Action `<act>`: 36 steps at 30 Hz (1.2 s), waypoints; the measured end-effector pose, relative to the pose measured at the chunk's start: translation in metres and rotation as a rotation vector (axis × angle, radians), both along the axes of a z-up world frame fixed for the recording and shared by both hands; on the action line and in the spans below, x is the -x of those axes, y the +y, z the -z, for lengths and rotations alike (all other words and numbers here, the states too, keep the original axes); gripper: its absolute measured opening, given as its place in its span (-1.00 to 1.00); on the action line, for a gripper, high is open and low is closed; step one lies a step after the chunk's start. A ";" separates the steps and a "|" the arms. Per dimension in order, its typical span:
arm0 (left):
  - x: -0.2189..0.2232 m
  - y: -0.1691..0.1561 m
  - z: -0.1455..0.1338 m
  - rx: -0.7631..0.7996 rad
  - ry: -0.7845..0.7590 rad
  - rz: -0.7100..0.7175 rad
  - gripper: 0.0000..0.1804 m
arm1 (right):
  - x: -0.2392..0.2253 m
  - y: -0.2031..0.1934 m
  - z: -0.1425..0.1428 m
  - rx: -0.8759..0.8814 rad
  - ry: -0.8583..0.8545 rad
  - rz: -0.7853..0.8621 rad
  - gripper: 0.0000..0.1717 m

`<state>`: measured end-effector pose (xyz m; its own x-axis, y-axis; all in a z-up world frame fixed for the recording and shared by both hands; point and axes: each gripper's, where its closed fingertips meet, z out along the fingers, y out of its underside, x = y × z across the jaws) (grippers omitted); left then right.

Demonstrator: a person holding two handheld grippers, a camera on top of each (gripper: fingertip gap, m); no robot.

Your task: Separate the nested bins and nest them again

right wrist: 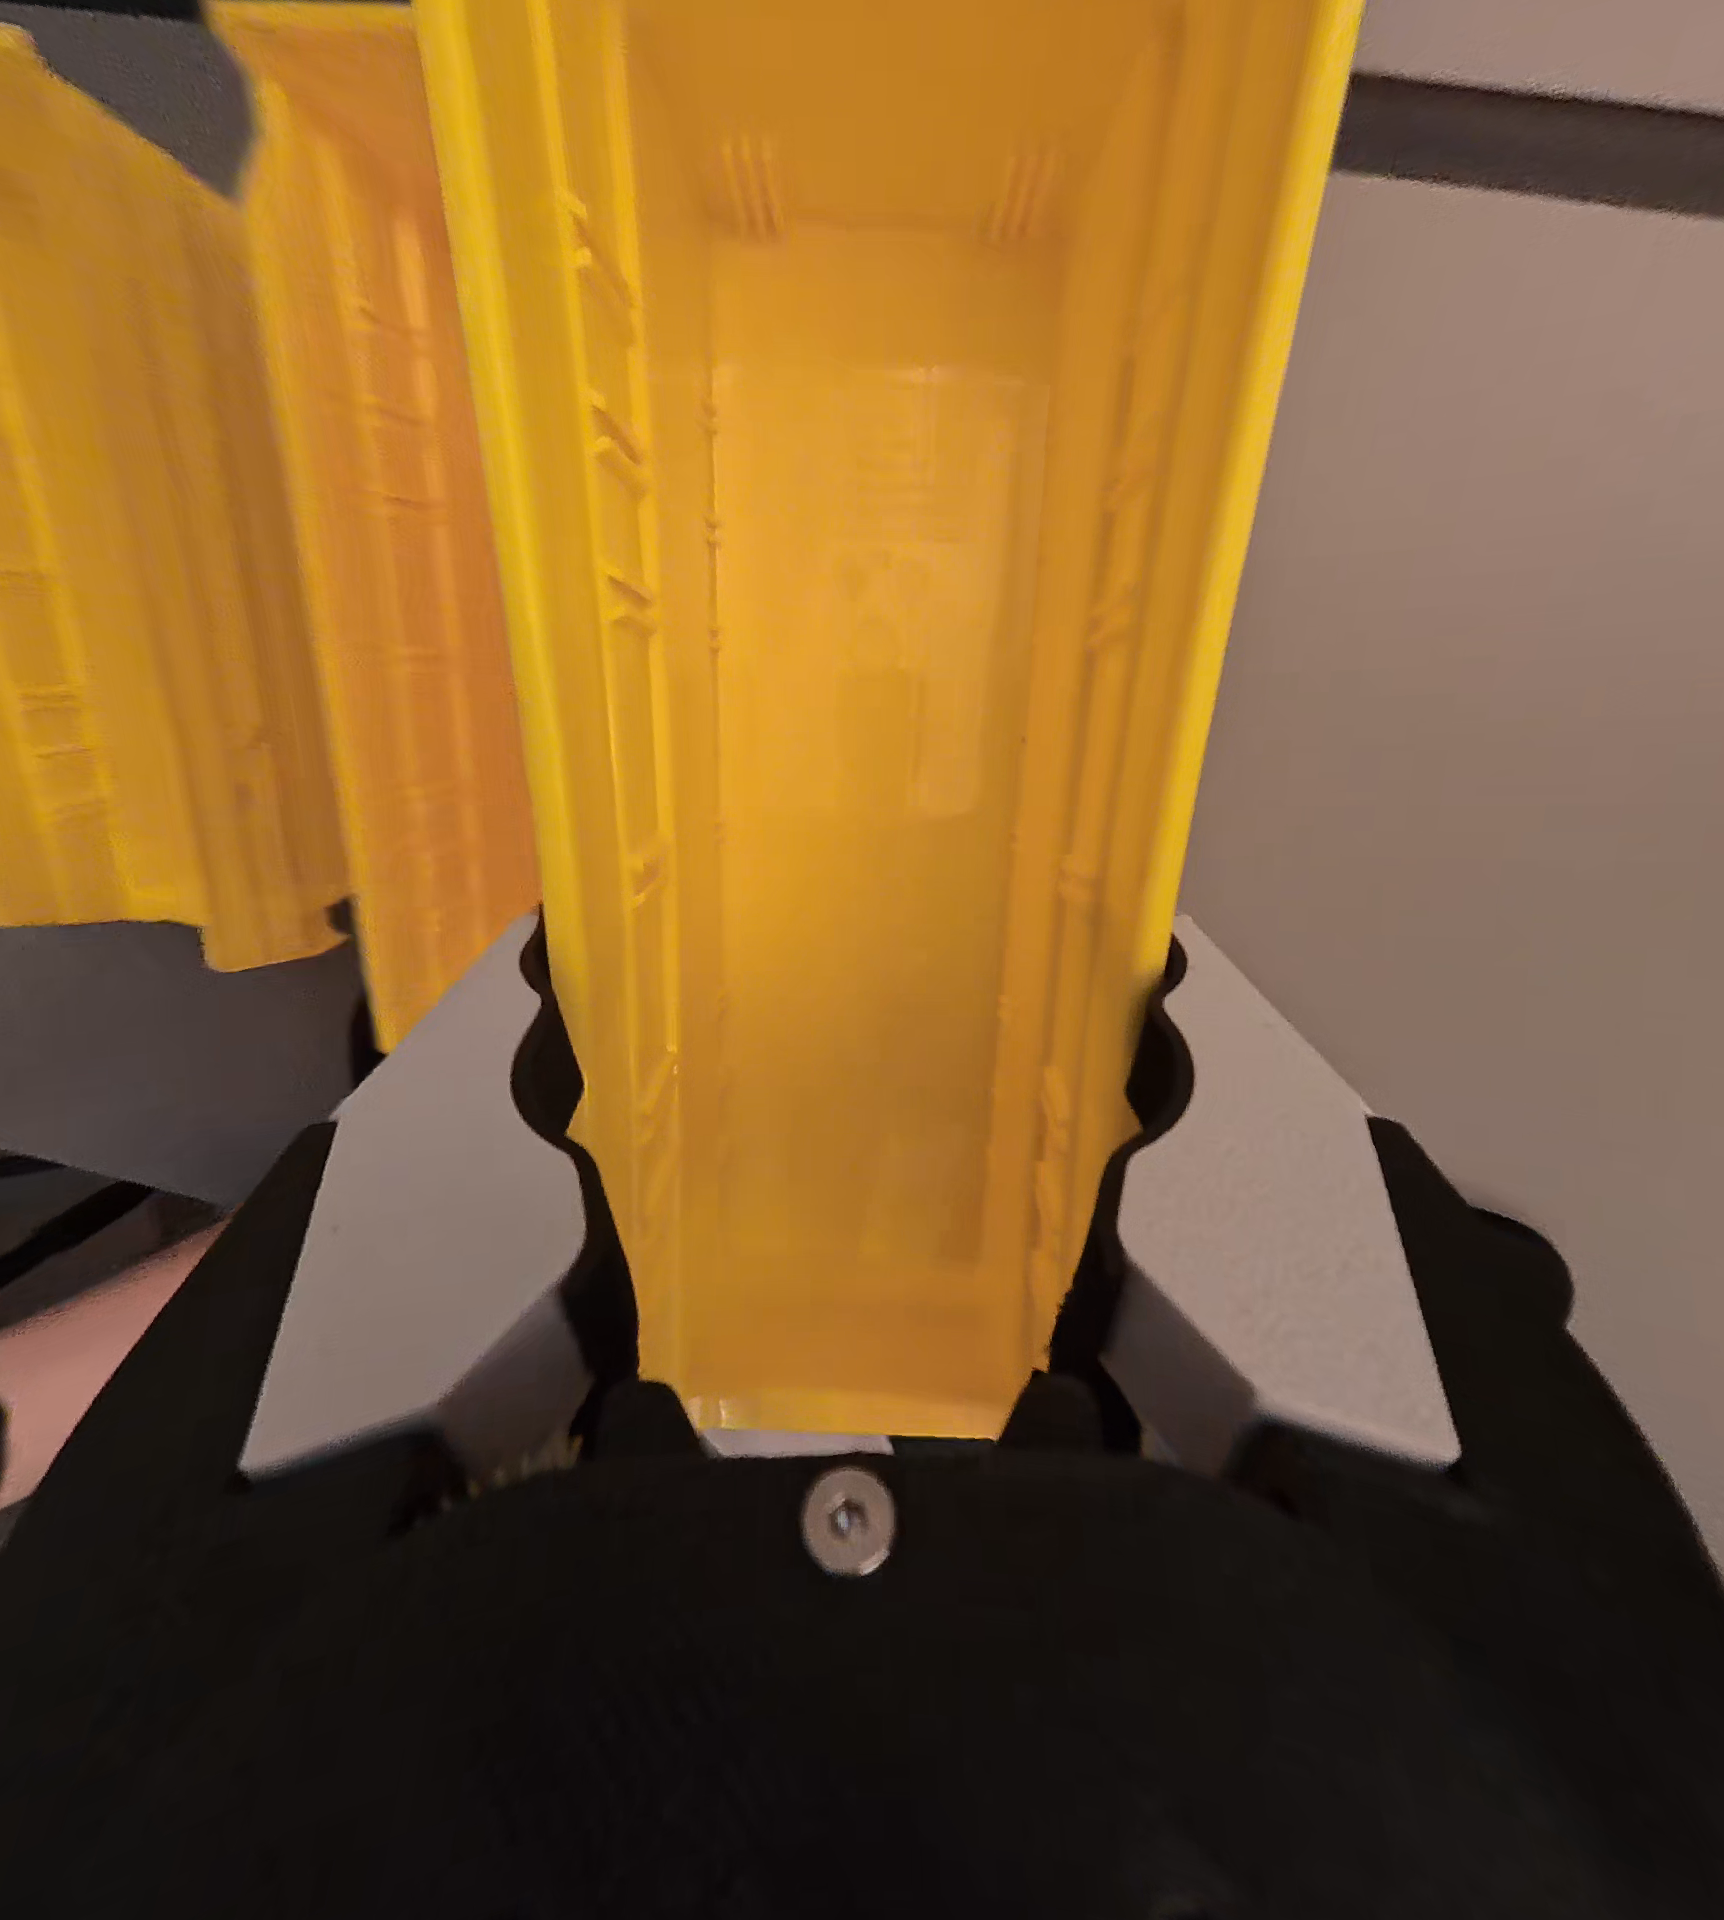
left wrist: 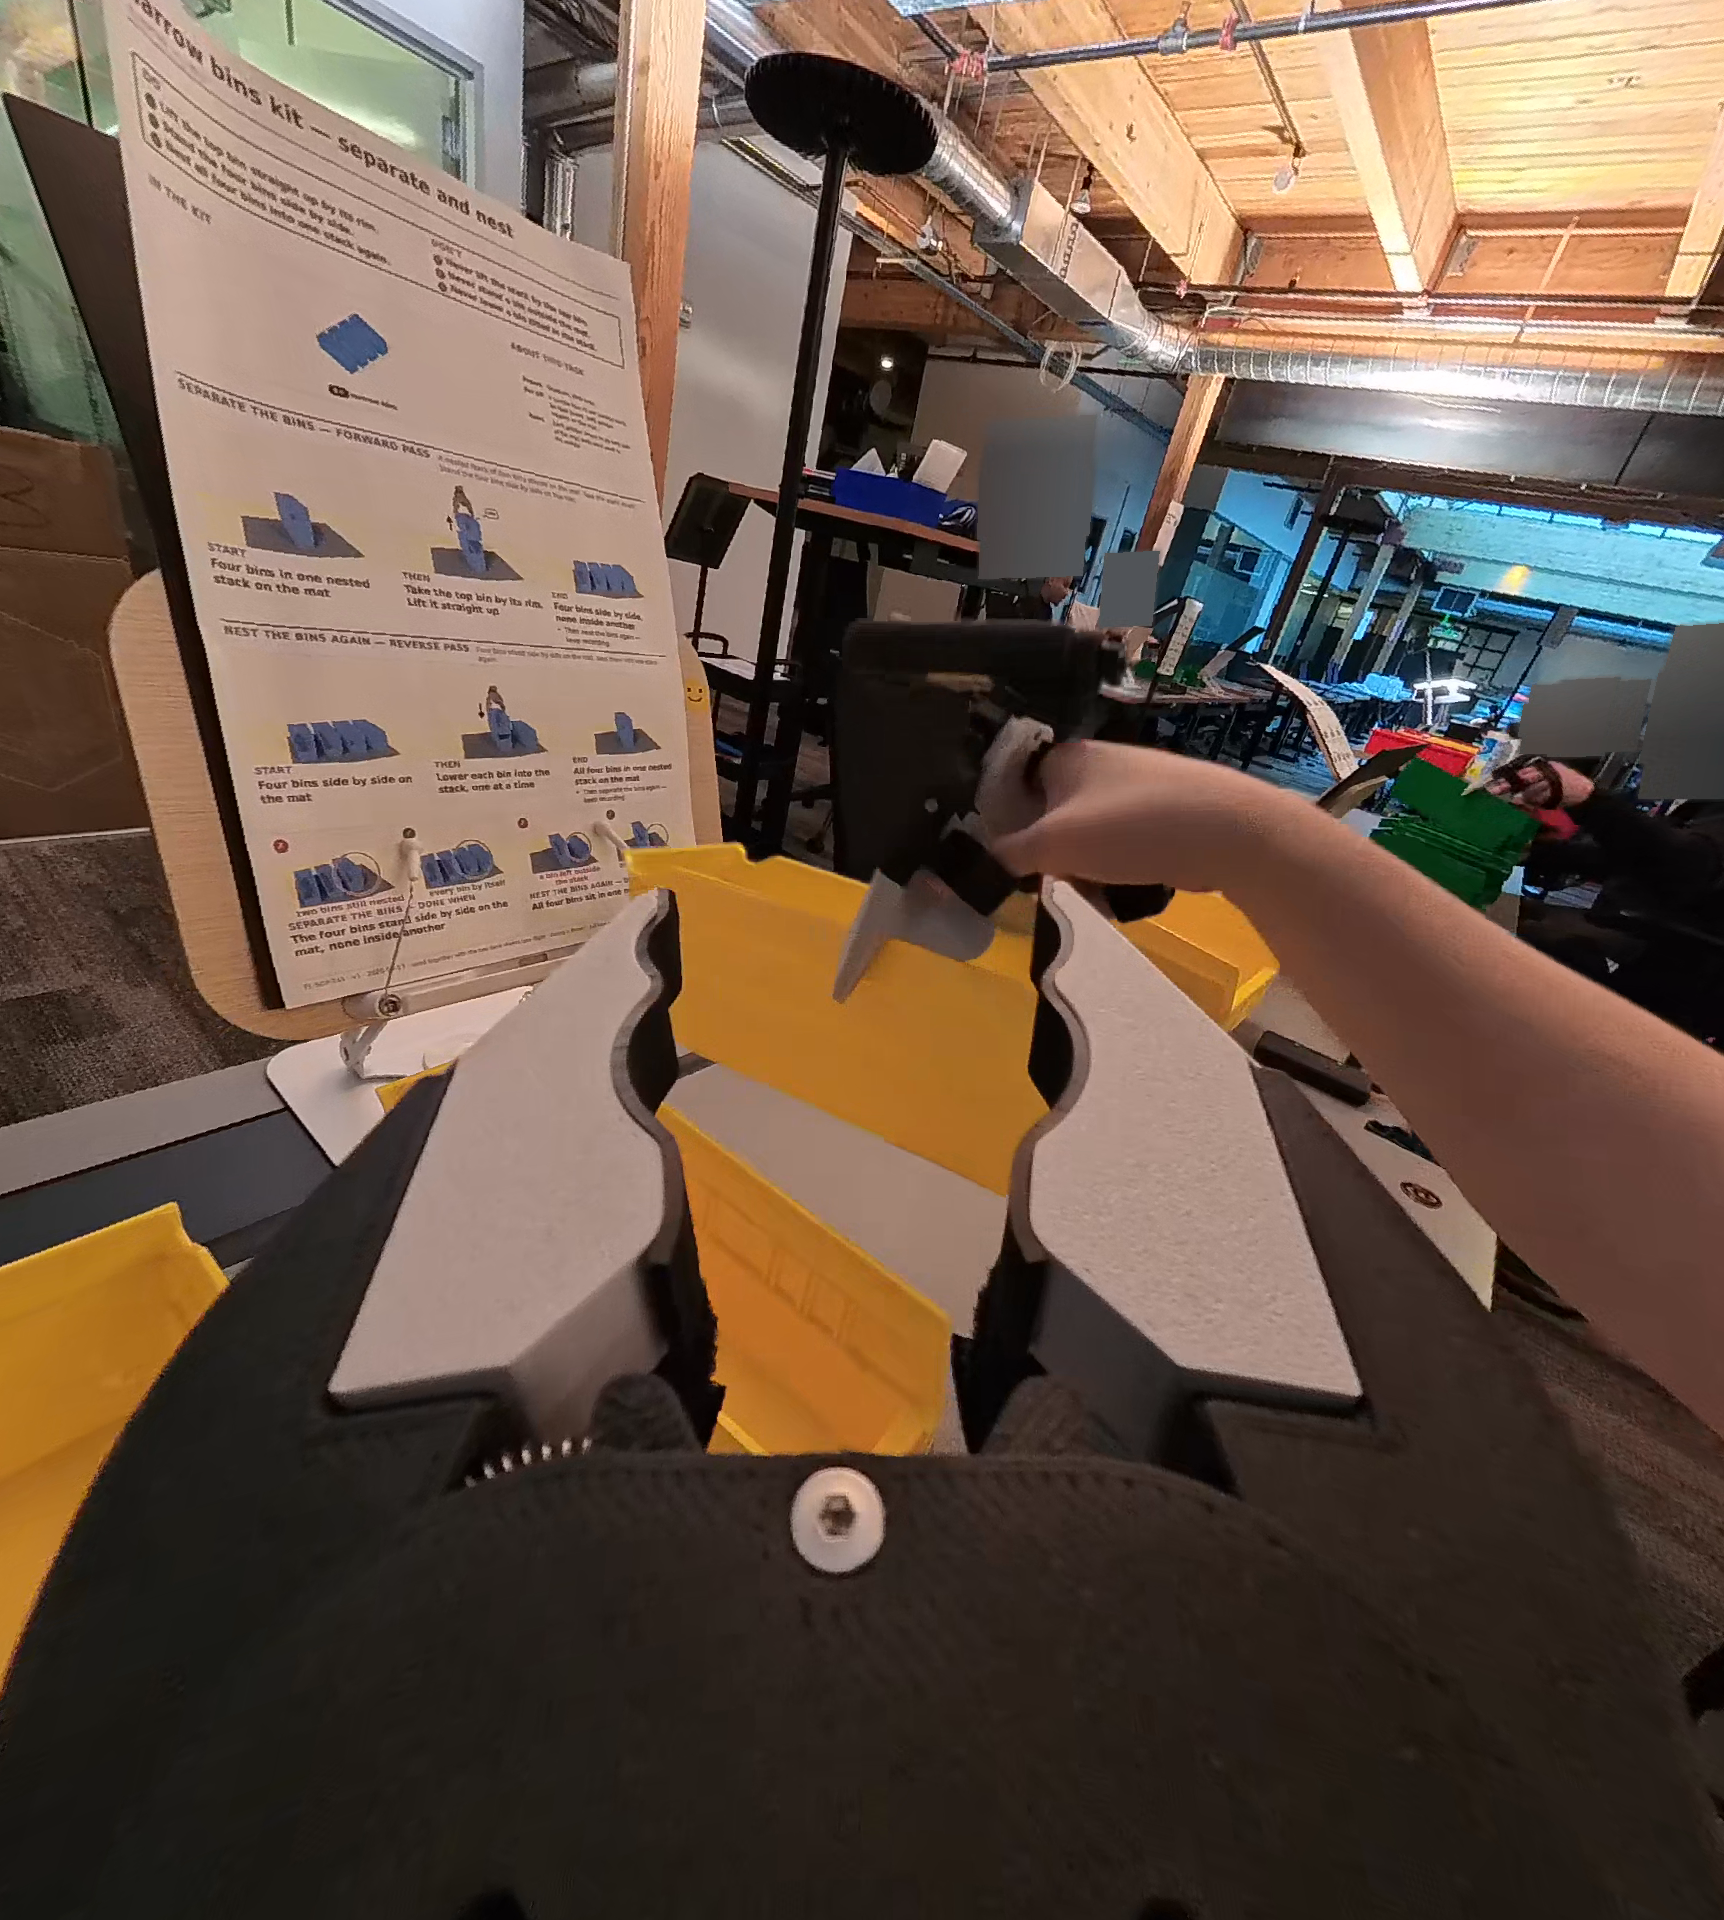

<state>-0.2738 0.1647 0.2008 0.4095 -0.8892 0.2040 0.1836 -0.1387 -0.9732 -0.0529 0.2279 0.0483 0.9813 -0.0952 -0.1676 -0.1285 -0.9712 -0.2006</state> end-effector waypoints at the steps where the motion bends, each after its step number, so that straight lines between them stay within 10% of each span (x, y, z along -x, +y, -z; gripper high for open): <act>1: 0.000 -0.001 0.000 -0.001 0.001 0.002 -0.26 | 0.013 0.004 -0.008 -0.014 0.006 -0.009 0.29; 10: 0.010 -0.001 -0.003 0.004 -0.034 0.003 -0.26 | 0.106 0.023 0.002 0.005 0.040 -0.068 0.29; 36: 0.017 -0.008 -0.006 -0.011 -0.058 0.031 -0.28 | 0.119 0.053 0.076 -0.110 -0.091 0.062 0.30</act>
<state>-0.2904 0.1565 0.2073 0.3695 -0.9036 0.2170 0.2352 -0.1350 -0.9625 -0.1717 0.2807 -0.0276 0.9857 -0.1417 -0.0911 -0.1637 -0.9335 -0.3190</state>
